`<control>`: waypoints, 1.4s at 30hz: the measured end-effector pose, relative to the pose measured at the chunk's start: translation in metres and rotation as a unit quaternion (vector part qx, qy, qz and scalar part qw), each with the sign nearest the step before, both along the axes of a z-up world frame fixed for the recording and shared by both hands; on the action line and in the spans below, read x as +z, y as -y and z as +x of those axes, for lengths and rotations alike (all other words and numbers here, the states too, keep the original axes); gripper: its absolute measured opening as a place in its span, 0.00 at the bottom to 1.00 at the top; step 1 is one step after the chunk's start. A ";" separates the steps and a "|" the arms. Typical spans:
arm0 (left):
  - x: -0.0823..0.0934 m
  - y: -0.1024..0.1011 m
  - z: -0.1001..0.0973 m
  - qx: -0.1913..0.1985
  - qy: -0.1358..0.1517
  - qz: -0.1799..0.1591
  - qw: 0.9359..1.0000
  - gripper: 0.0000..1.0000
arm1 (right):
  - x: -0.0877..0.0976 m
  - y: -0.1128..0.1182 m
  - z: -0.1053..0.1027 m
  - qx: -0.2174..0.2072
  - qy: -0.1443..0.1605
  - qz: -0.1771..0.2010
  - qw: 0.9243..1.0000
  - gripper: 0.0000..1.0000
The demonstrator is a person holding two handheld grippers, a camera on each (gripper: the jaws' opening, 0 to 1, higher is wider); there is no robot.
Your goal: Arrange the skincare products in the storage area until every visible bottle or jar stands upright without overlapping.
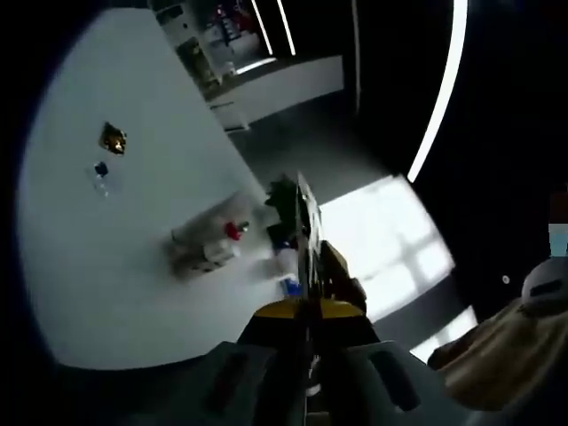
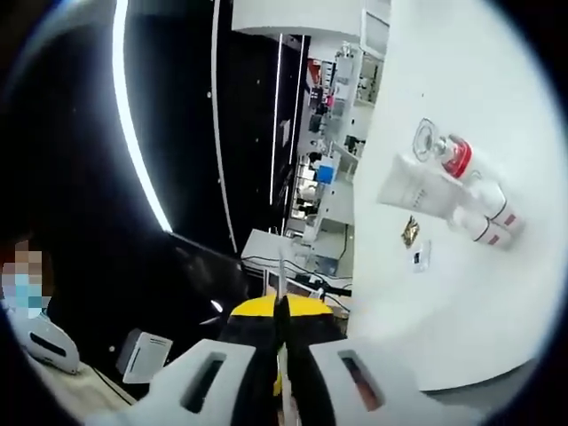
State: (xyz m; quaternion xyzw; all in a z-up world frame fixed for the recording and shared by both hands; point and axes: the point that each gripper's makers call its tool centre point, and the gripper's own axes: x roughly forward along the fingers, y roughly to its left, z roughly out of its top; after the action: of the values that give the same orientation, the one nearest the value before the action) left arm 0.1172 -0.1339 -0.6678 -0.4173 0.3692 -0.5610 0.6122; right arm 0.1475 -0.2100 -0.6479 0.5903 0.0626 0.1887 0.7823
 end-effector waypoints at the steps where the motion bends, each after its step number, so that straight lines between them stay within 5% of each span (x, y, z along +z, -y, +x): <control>1: 0.000 0.000 0.000 0.000 -0.001 -0.001 1.000 0.00 | 0.000 -0.001 0.000 -0.001 0.000 -0.003 1.000 0.02; 5: 0.005 0.000 -0.003 -0.007 -0.007 -0.011 1.000 0.00 | -0.002 0.000 -0.002 -0.013 0.005 -0.037 0.999 0.03; 10: 0.015 0.002 -0.005 -0.010 -0.016 -0.034 0.999 0.00 | 0.006 0.005 -0.003 -0.042 0.058 -0.118 0.990 0.06; 12: 0.018 0.003 -0.005 -0.008 -0.022 -0.043 0.999 0.00 | 0.004 0.005 -0.004 -0.037 0.052 -0.122 0.990 0.08; 27: 0.018 -0.004 0.006 0.026 -0.053 -0.058 0.997 0.00 | -0.002 0.007 -0.019 -0.034 0.050 -0.191 0.980 0.61; 33: 0.012 -0.004 0.006 0.029 -0.062 -0.049 0.996 0.00 | -0.008 0.008 -0.026 -0.031 0.043 -0.221 0.974 0.68; 42: -0.001 -0.001 0.011 0.037 -0.071 -0.030 0.996 0.00 | -0.015 0.011 -0.038 -0.026 0.047 -0.305 0.951 0.84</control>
State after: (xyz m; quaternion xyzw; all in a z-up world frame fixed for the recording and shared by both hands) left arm 0.1279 -0.1327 -0.6692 -0.4873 0.3791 -0.5179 0.5922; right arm 0.1095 -0.2206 -0.6630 0.3154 0.0644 0.1677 0.9318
